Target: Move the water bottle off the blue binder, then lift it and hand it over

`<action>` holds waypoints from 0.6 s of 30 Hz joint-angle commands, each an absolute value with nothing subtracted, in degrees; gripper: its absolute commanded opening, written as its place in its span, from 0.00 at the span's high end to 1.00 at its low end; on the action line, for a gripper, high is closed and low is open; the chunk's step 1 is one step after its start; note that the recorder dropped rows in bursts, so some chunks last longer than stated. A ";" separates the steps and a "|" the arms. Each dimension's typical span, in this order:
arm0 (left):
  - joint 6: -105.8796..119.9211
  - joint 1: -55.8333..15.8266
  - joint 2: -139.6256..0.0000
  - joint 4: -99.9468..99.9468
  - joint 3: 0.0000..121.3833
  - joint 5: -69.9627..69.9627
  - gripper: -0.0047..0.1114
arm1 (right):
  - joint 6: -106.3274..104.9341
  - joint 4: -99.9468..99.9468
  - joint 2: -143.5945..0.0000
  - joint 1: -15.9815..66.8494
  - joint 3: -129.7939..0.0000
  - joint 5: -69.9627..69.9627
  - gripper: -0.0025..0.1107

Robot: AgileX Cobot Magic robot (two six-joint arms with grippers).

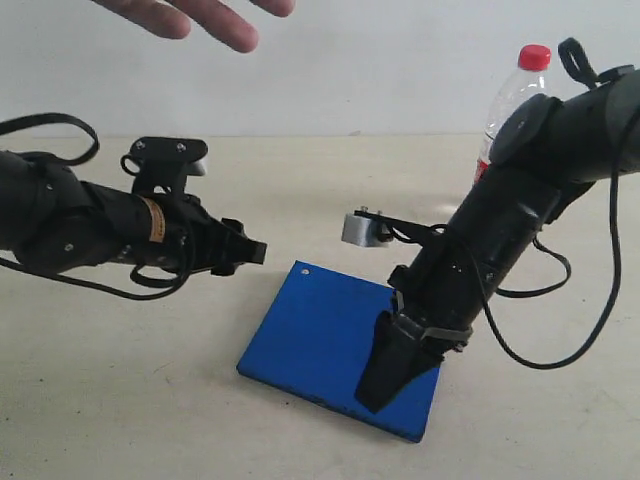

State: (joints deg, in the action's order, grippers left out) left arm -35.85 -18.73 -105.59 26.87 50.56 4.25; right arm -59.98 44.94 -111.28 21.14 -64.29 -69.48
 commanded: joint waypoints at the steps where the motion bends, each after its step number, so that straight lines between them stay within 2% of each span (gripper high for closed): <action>1: -41.59 -19.49 -99.53 24.80 47.50 -3.65 0.50 | -60.87 44.17 -110.97 21.13 -68.12 -64.76 0.46; 4: -42.38 -21.35 -97.32 19.57 41.49 -0.40 0.50 | -58.49 42.89 -110.97 21.13 -71.58 -56.13 0.47; 8: -47.67 -25.79 -96.50 16.50 33.26 12.66 0.50 | -56.69 42.89 -110.97 21.13 -73.92 -43.55 0.47; 11: -54.25 -27.85 -96.50 16.50 29.89 22.49 0.50 | -55.13 38.84 -111.91 21.13 -74.05 -39.23 0.47; 18: -57.07 -30.53 -96.50 20.06 29.32 24.21 0.50 | -49.45 26.92 -116.07 20.65 -74.05 -36.69 0.47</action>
